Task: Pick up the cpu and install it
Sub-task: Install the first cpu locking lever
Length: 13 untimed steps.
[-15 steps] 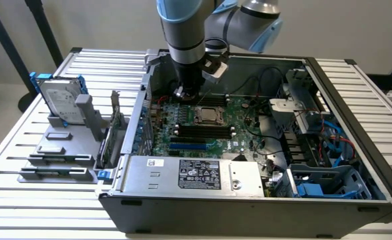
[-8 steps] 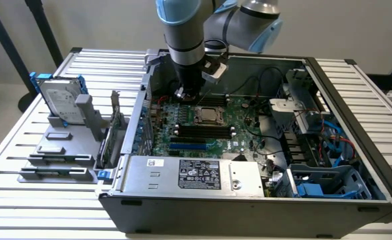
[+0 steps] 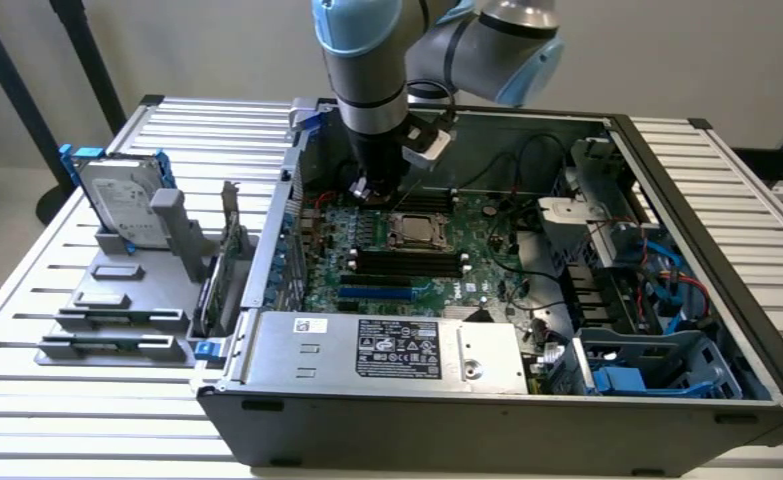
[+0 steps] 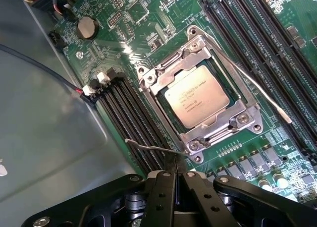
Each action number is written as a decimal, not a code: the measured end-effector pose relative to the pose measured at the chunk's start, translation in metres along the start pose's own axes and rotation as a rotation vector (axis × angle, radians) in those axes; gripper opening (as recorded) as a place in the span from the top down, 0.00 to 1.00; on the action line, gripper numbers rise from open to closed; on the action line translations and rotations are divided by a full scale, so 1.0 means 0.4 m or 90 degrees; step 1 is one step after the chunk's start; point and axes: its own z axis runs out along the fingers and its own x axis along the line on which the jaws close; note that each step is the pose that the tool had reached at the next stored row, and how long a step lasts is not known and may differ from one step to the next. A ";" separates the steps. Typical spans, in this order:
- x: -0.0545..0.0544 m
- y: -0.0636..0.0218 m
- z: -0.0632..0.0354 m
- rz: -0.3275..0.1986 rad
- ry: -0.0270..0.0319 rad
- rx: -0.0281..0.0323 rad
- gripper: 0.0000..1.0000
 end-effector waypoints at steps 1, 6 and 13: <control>0.000 0.000 0.000 0.000 -0.0012 -0.0008 0.89; 0.003 0.001 0.004 -0.001 -0.0060 -0.0042 0.89; 0.009 0.010 0.007 -0.001 -0.0072 -0.0049 0.89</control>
